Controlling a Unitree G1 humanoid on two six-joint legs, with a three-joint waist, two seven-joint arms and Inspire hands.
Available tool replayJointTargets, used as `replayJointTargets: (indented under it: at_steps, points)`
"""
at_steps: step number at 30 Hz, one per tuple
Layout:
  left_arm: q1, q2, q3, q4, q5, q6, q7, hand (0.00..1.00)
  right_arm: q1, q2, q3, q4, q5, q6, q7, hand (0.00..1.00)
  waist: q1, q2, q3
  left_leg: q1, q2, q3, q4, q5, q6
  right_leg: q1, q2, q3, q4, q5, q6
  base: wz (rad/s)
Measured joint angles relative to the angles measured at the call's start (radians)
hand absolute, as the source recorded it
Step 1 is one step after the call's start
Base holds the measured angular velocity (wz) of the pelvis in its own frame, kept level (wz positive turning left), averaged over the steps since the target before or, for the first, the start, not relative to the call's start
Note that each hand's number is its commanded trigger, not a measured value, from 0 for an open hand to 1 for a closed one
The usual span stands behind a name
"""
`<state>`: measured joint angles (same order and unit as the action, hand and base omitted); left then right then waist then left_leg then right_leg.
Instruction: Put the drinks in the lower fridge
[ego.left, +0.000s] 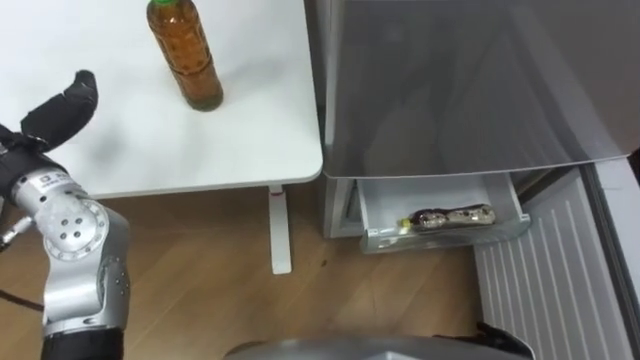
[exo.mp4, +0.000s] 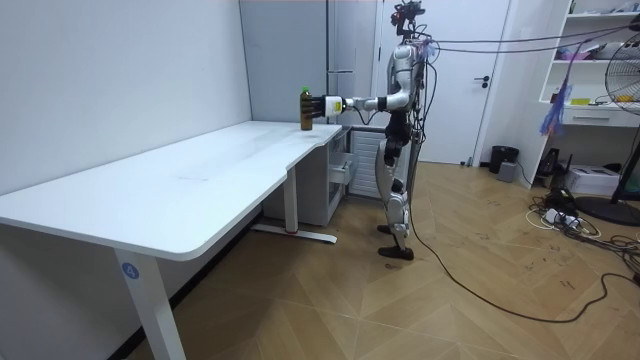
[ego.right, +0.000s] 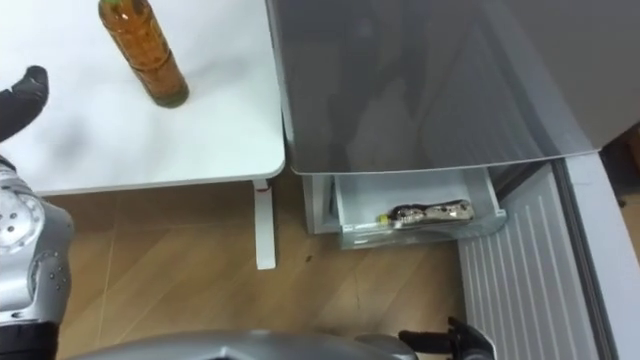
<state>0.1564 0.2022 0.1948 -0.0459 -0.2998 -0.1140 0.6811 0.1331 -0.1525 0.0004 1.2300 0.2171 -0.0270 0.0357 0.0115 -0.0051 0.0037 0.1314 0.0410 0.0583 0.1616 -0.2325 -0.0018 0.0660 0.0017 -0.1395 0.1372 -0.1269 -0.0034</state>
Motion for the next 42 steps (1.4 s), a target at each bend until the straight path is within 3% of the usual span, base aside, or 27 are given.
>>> replayJointTargets:
  at_steps: [16,22,24,28,37,42]
  points:
    - [0.0,0.0,-0.004,-0.05,0.0,-0.002,-0.06,0.0,-0.008,-0.005,-0.003,0.001,0.007,-0.003,0.012,0.0,-0.02,0.021,0.0008,0.003,0.0,-0.007,-0.011,-0.001,-0.001,0.004,0.001,-0.003,0.001,0.0,0.001,0.0]
    - [-0.005,0.0,-0.024,-0.049,0.0,0.0,-0.152,0.0,-0.016,-0.006,-0.017,0.004,0.008,-0.003,0.055,0.0,-0.049,0.018,0.0031,0.004,-0.001,-0.005,-0.011,-0.001,-0.001,0.004,0.0,0.0,-0.002,-0.001,0.001,-0.01]
    - [-0.019,0.001,-0.045,-0.033,-0.001,0.003,-0.2,0.0,-0.017,-0.01,-0.017,0.008,0.009,-0.003,0.069,0.0,-0.052,0.02,0.0086,0.005,-0.001,-0.003,-0.011,-0.001,-0.001,0.004,0.001,0.002,-0.001,-0.001,0.001,0.0]
    - [-0.024,0.001,-0.065,-0.009,-0.004,0.019,-0.264,0.0,-0.018,-0.012,-0.021,0.01,0.009,-0.003,0.076,0.0,-0.059,0.02,0.0108,0.006,-0.001,-0.003,-0.01,-0.001,-0.001,0.003,0.001,0.003,-0.001,-0.001,0.001,0.0]
    - [-0.059,0.002,-0.071,0.044,-0.134,0.057,-0.342,0.0,-0.021,-0.015,-0.026,0.009,-0.027,0.004,0.076,0.0,-0.066,0.015,0.0124,0.014,0.0,0.023,-0.01,-0.001,-0.001,-0.013,0.004,0.033,0.013,-0.001,0.002,-0.11]
    - [-0.101,0.003,-0.072,0.056,-0.155,0.095,-0.356,0.0,-0.015,-0.015,-0.026,0.001,-0.076,0.031,0.071,0.0,-0.068,0.004,0.008,0.017,0.0,0.026,-0.01,-0.001,-0.001,-0.014,0.004,0.036,0.016,-0.001,0.002,-0.02]
